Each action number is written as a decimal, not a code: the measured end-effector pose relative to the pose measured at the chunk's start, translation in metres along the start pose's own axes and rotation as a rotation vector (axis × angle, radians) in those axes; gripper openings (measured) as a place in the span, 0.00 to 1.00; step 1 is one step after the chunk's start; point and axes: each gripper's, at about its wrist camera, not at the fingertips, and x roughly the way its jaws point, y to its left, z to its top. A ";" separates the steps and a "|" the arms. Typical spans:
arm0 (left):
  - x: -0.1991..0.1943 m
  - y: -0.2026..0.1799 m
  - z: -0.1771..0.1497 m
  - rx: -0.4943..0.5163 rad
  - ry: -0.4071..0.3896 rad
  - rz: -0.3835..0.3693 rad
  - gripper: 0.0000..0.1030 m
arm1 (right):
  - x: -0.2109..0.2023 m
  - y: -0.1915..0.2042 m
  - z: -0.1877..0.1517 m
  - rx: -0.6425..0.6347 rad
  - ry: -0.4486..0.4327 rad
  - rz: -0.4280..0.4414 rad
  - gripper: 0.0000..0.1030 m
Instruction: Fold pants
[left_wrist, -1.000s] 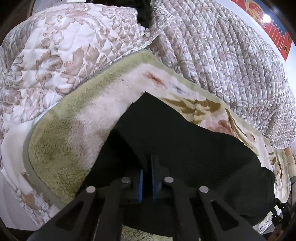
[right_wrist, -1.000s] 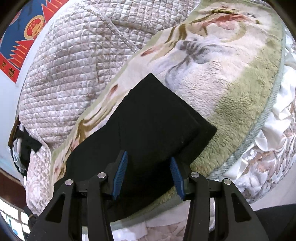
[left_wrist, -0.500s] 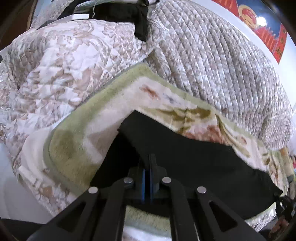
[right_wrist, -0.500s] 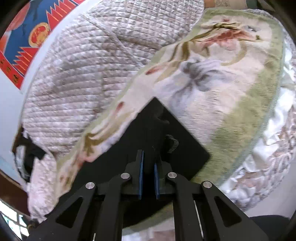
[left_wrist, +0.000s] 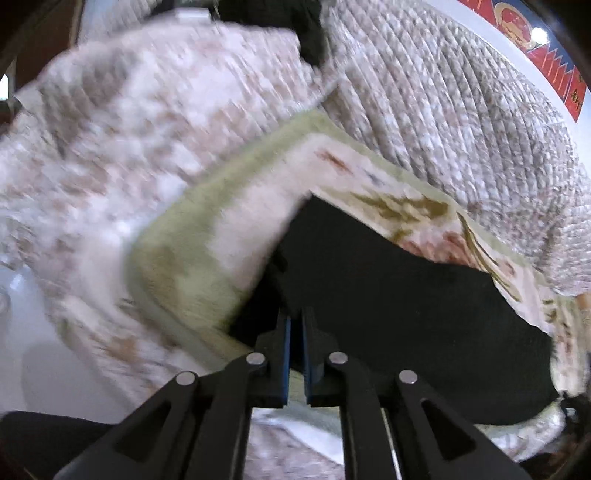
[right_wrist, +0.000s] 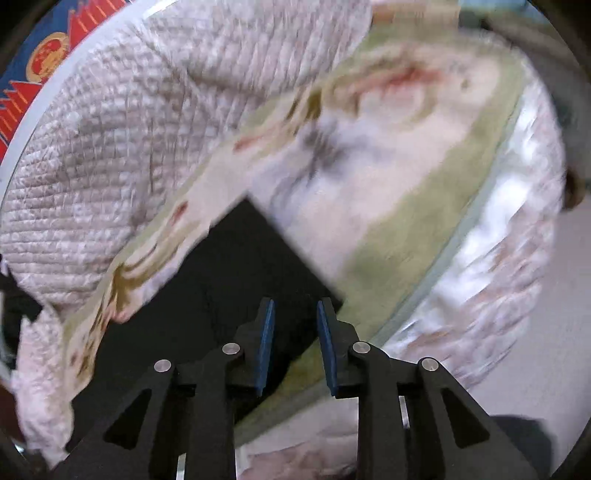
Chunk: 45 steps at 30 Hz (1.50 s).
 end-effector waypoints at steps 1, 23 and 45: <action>-0.005 0.000 0.002 0.008 -0.022 0.028 0.09 | -0.008 0.004 0.004 -0.034 -0.039 -0.014 0.23; 0.101 -0.068 0.061 0.153 0.078 0.008 0.25 | 0.110 0.078 0.043 -0.353 0.075 -0.047 0.23; 0.030 -0.016 0.001 0.150 0.049 -0.083 0.29 | 0.124 0.281 -0.075 -0.767 0.238 0.318 0.23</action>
